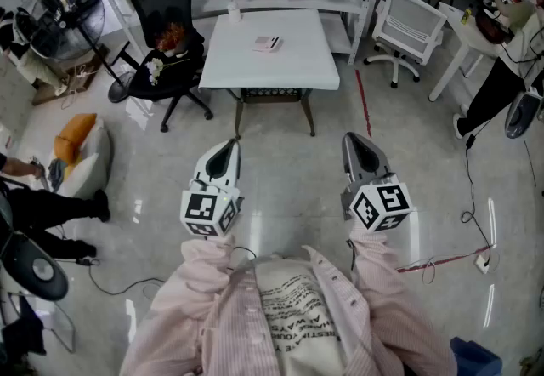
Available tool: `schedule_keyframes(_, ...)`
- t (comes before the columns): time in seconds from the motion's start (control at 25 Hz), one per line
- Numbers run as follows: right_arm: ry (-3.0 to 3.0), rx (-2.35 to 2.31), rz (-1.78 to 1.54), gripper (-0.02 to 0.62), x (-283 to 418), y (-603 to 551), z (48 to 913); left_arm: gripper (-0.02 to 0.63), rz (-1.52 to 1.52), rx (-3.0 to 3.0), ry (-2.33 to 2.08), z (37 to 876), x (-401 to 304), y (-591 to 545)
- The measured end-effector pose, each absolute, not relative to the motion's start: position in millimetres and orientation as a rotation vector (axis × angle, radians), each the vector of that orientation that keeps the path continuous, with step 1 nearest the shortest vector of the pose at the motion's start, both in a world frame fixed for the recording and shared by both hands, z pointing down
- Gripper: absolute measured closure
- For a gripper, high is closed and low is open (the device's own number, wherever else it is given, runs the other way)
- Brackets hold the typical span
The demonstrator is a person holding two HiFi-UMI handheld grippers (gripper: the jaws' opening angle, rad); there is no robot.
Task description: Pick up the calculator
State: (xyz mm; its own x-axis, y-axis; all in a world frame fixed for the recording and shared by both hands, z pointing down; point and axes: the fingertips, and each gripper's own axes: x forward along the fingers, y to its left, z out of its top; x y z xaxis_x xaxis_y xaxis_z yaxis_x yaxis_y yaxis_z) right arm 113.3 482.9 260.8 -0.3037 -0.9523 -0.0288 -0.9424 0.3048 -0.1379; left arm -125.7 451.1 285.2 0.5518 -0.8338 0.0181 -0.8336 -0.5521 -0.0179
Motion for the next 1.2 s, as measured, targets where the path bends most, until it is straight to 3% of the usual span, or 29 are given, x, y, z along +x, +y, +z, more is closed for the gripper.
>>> schedule_keyframes(0.6,2.441,-1.643,-0.264,0.584,124,484,269,0.604,-0.025,-2.773,1.525,297,-116,457)
schedule_keyframes(0.88,2.427,-1.639,-0.311,0.449,128,478,276,0.604,-0.032,-2.800,1.511,303,-108,453)
schedule_keyframes(1.2,2.433,-1.643,-0.318,0.396,123,455,288,0.604,-0.060,-2.816,1.536,316,-111,434)
